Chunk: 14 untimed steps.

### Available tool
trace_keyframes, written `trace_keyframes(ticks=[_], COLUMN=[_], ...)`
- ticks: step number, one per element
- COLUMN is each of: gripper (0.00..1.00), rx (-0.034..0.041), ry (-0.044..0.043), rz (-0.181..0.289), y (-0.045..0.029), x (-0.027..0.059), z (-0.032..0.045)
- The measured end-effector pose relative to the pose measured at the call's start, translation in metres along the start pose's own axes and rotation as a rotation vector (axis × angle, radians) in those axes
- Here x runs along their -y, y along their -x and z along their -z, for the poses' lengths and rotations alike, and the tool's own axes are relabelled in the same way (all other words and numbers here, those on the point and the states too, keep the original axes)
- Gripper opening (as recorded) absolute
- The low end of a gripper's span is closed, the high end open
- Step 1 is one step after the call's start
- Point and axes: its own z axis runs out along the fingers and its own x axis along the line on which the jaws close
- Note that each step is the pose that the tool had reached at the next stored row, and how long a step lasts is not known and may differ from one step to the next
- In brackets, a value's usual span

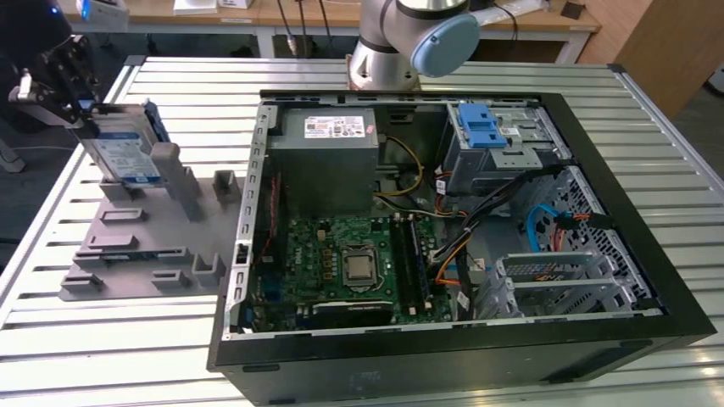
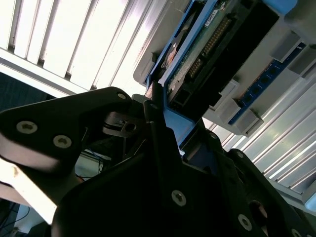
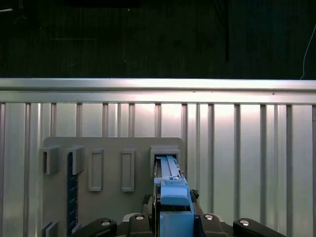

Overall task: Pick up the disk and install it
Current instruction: 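Pick up the disk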

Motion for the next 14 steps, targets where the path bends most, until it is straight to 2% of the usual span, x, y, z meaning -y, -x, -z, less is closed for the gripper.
trace_keyframes(ticks=[14], gripper=[0.36], rx=[0.0], ry=[0.0], rz=[0.0], y=[0.0], x=[-0.0001], z=[0.0061])
